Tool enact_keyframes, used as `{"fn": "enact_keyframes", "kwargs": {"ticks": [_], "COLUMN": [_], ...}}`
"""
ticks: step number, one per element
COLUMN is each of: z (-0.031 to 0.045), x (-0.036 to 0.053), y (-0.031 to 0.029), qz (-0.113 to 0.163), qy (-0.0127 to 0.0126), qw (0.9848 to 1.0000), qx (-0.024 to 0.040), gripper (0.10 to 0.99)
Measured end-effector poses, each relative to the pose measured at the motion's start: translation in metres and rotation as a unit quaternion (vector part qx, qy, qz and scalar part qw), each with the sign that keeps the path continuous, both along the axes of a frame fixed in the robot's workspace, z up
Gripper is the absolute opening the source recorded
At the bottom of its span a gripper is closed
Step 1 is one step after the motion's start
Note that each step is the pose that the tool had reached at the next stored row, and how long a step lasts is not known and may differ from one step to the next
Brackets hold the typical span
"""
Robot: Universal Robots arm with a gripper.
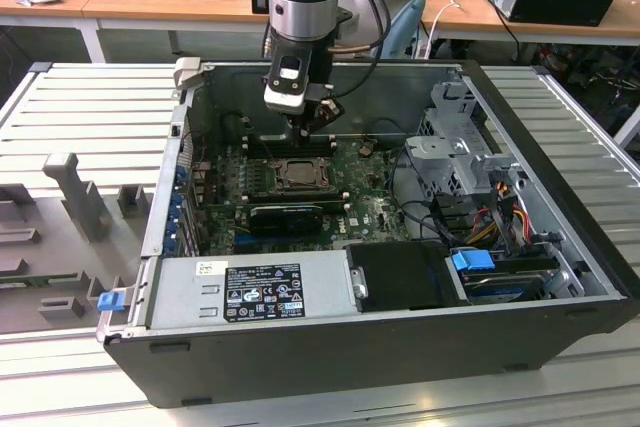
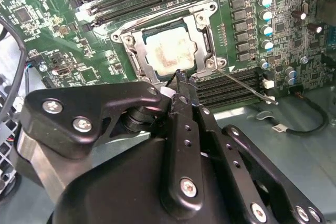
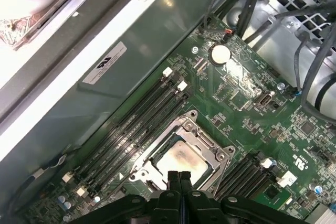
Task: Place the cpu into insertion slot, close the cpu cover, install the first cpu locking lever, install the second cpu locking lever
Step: 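Install the first cpu locking lever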
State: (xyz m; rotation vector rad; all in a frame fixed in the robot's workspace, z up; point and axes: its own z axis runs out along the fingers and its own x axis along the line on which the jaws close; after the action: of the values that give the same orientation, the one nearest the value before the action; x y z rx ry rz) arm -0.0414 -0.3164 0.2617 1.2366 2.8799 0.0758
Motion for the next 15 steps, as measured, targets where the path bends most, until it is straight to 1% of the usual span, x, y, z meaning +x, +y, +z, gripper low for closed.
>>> {"fn": "enact_keyframes", "kwargs": {"ticks": [6,9,11,15], "z": [-0.0001,-0.0001,0.0,0.0], "x": [0.0,0.0,0.0,-0.0001], "y": [0.0,0.0,0.0,-0.0004], "qz": [0.026,0.046,0.053,0.075], "qy": [0.0,0.0,0.0,0.0], "qw": [0.9997,0.9989,0.9986,0.9972], "qx": [0.0,0.0,0.0,0.0002], "gripper": [0.106,0.106,0.106,0.106]}}
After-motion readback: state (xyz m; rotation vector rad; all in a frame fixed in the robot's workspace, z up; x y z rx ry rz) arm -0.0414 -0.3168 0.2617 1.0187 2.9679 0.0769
